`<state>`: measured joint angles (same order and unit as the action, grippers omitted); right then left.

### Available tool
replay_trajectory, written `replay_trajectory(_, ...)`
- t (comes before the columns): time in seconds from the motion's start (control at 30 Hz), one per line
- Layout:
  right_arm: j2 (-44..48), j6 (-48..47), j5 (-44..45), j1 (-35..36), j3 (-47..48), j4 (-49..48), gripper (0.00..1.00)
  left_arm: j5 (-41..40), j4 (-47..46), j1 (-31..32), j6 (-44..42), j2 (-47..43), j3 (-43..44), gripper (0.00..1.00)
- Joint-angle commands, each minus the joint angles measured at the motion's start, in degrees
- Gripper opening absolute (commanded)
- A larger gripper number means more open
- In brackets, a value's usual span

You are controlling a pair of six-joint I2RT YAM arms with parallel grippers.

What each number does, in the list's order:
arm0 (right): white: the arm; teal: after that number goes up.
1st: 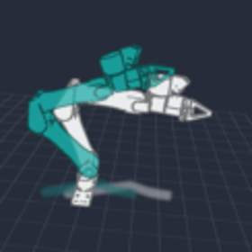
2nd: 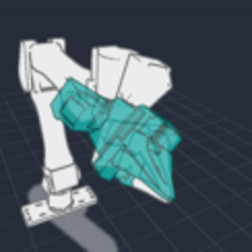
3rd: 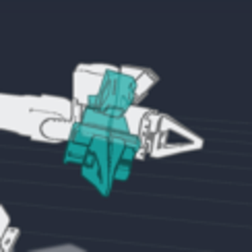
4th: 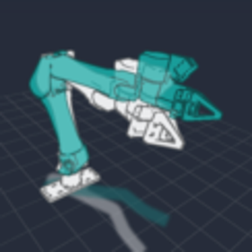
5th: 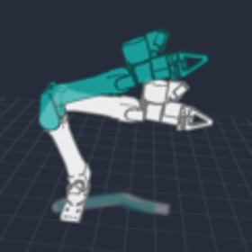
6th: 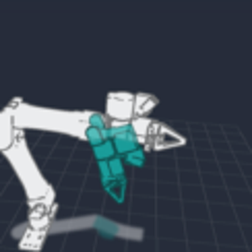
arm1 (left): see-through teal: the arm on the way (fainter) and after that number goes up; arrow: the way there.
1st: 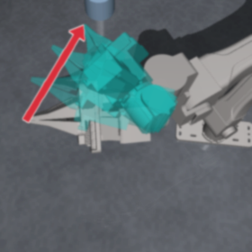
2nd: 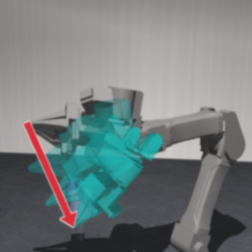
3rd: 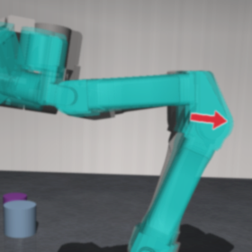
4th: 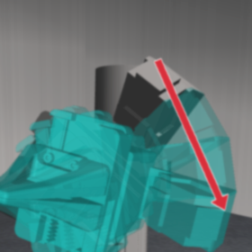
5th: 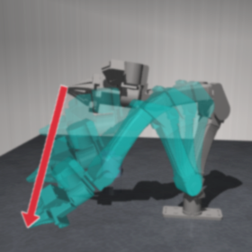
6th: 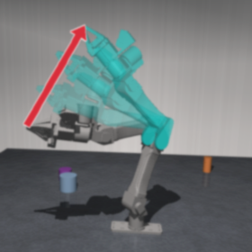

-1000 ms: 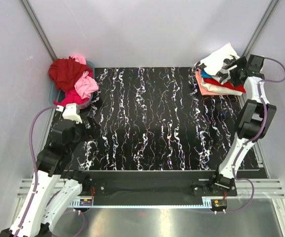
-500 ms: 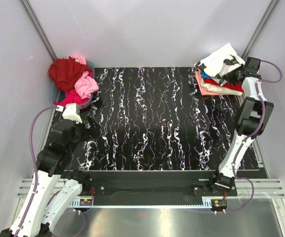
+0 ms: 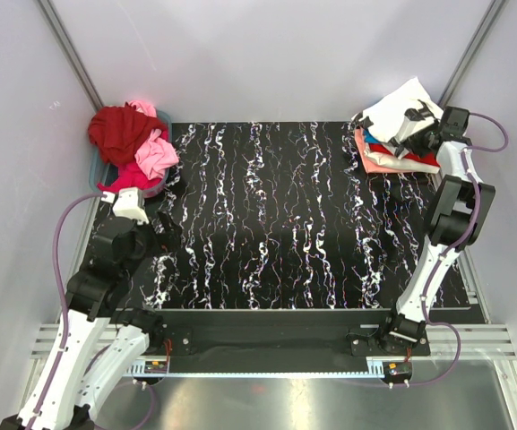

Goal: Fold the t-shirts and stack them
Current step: Neatly place the folded tshirt to the corner, then reset both grippers

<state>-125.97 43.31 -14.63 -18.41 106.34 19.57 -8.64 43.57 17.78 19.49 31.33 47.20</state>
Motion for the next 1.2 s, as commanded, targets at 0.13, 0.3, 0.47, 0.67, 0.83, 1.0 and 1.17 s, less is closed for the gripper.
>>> replay_trajectory(0.13,3.00,-3.84,0.56,0.57,6.84,10.03,0.53,-0.58,-2.53,-0.38,-0.50,-0.75,-0.09,0.99)
replay_trajectory(0.3,11.52,-5.16,6.63,0.66,8.26,15.13,1.00,-1.20,-2.18,-0.38,-0.24,-0.31,0.00,0.99)
replay_trajectory(0.47,28.29,-3.50,8.57,1.62,-1.46,14.89,1.00,-1.72,-2.09,-0.38,-0.06,-0.66,0.00,0.99)
replay_trajectory(0.67,51.86,-7.27,14.36,21.01,-29.76,0.66,1.00,-2.43,-1.65,-0.47,0.29,0.48,0.09,0.99)
replay_trajectory(0.83,60.04,-6.32,12.46,39.91,-47.87,-6.11,1.00,-4.01,-1.12,-0.38,1.08,1.71,0.09,0.99)
replay_trajectory(1.0,67.07,-0.96,12.00,54.25,-67.82,-20.50,1.00,-4.45,-1.03,-0.38,1.34,2.68,0.35,0.99)
replay_trajectory(1.17,66.04,2.83,11.64,62.53,-79.35,-33.63,1.00,-4.71,-1.03,-0.38,1.43,1.81,0.17,0.99)
